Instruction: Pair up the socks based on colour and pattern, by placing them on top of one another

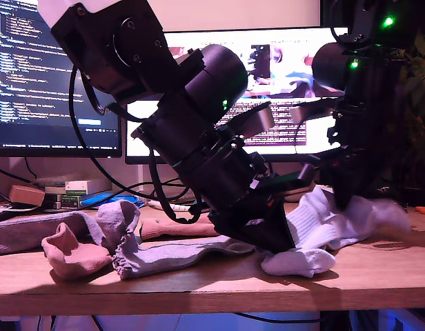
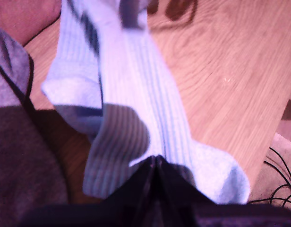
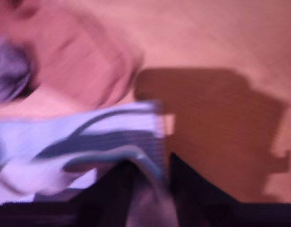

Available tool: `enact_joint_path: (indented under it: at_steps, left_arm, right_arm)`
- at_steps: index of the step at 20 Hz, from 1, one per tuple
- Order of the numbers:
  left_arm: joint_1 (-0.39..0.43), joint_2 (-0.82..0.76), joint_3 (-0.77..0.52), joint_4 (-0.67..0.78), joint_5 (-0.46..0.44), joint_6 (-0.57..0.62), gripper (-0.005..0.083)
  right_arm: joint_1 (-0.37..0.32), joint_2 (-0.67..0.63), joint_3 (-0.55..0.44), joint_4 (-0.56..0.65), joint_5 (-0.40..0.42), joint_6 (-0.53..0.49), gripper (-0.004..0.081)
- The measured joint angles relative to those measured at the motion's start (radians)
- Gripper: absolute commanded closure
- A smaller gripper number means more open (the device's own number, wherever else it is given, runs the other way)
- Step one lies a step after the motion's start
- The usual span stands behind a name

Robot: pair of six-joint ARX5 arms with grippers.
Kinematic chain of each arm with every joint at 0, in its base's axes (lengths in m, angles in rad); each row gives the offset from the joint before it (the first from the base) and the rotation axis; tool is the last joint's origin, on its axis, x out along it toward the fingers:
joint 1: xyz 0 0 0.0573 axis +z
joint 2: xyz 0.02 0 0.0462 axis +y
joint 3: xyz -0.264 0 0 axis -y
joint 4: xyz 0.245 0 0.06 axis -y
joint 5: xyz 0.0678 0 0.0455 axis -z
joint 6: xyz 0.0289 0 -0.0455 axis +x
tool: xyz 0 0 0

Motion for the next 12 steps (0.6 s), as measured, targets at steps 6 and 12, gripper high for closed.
enact_joint_path:
  at_steps: [6, 12]
  left_arm:
    - [0.002, 0.0, 0.0, 0.0, 0.008, -0.013, 0.0797]
    - [0.002, 0.0, 0.0, -0.003, 0.011, -0.026, 0.0797]
  right_arm:
    - [-0.025, 0.0, 0.025, -0.043, 0.012, 0.005, 0.046]
    - [-0.024, -0.001, 0.134, -0.019, 0.018, 0.004, 0.0432]
